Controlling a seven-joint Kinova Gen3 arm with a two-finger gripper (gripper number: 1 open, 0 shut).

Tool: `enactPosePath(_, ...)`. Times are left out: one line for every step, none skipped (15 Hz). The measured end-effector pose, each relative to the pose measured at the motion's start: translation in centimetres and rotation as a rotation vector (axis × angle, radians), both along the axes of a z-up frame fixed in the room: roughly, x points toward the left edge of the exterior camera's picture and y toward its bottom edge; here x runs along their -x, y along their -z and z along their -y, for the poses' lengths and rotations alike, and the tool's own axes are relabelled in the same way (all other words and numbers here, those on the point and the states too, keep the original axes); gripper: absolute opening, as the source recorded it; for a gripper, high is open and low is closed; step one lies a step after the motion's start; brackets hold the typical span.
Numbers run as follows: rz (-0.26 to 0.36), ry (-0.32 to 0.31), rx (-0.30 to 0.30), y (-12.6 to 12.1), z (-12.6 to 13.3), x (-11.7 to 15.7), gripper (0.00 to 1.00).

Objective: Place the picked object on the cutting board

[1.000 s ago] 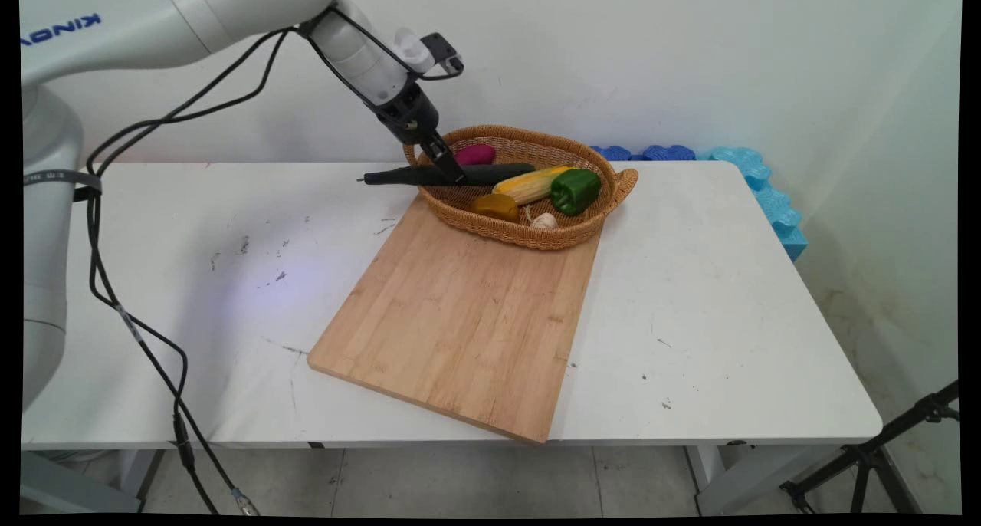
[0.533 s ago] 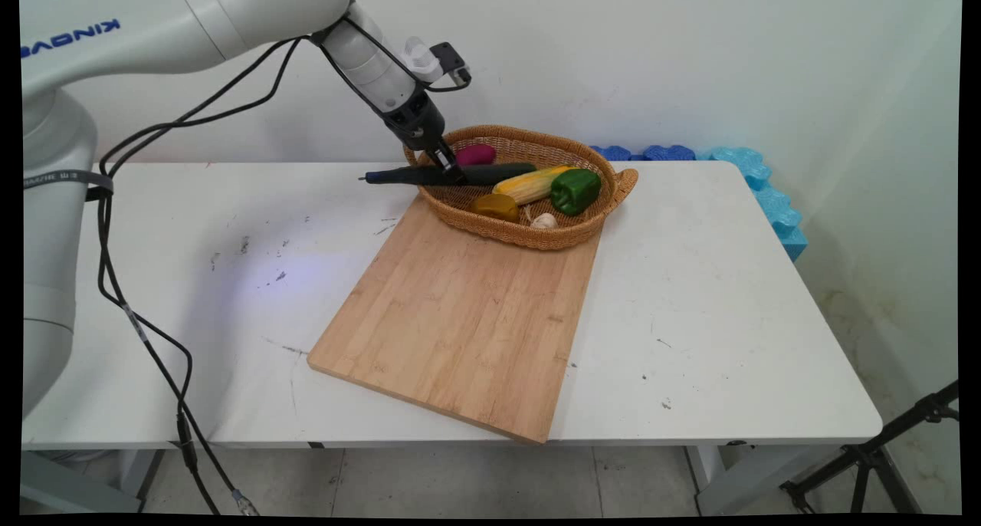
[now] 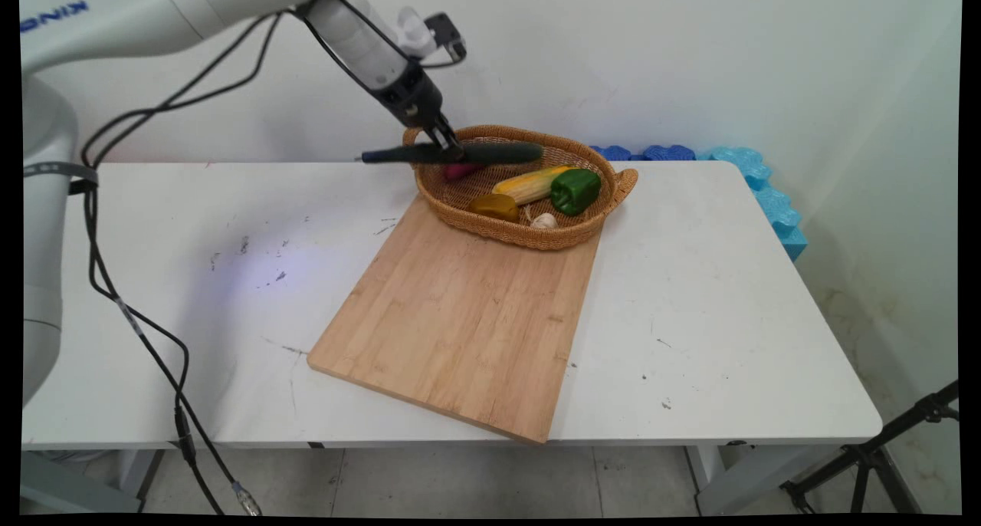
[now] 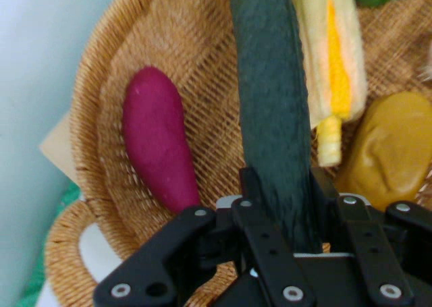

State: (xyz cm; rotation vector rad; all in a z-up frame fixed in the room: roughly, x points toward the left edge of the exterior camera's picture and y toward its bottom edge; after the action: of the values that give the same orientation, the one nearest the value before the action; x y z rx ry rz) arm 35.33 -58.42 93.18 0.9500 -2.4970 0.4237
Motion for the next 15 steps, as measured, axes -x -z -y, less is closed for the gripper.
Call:
enactPosePath(-0.007, 0.012, 0.016, -1.2, -0.6, -0.2, 0.0)
enactPosePath(-0.012, 0.021, 0.026, -1.9, -1.1, -0.4, 0.0)
enactPosePath(-0.021, 0.035, 0.04, -3.1, -1.9, -0.6, 0.0)
enactPosePath(-0.029, 0.045, 0.048, -3.8, -2.4, -0.8, 0.0)
enactPosePath(-0.041, 0.061, 0.058, -4.8, -3.4, -1.2, 0.0)
enactPosePath(-0.057, 0.079, 0.065, -5.8, -4.6, -1.7, 0.0)
enactPosePath(-0.071, 0.103, 0.069, -6.6, -5.9, -2.2, 0.0)
enactPosePath(-0.082, 0.123, 0.07, -7.2, -7.0, -2.6, 0.0)
enactPosePath(-0.092, 0.147, 0.069, -7.6, -8.3, -3.1, 0.0)
enactPosePath(-0.103, 0.168, 0.066, -7.9, -9.6, -3.6, 0.0)
enactPosePath(-0.109, 0.183, 0.062, -8.0, -10.6, -4.0, 0.0)
enactPosePath(-0.113, 0.2, 0.056, -7.9, -11.8, -4.5, 0.0)
enactPosePath(-0.116, 0.212, 0.049, -7.7, -12.8, -4.9, 0.0)
enactPosePath(-0.118, 0.22, 0.043, -7.3, -13.6, -5.2, 0.0)
enactPosePath(-0.122, 0.228, 0.035, -6.8, -14.5, -5.5, 0.0)
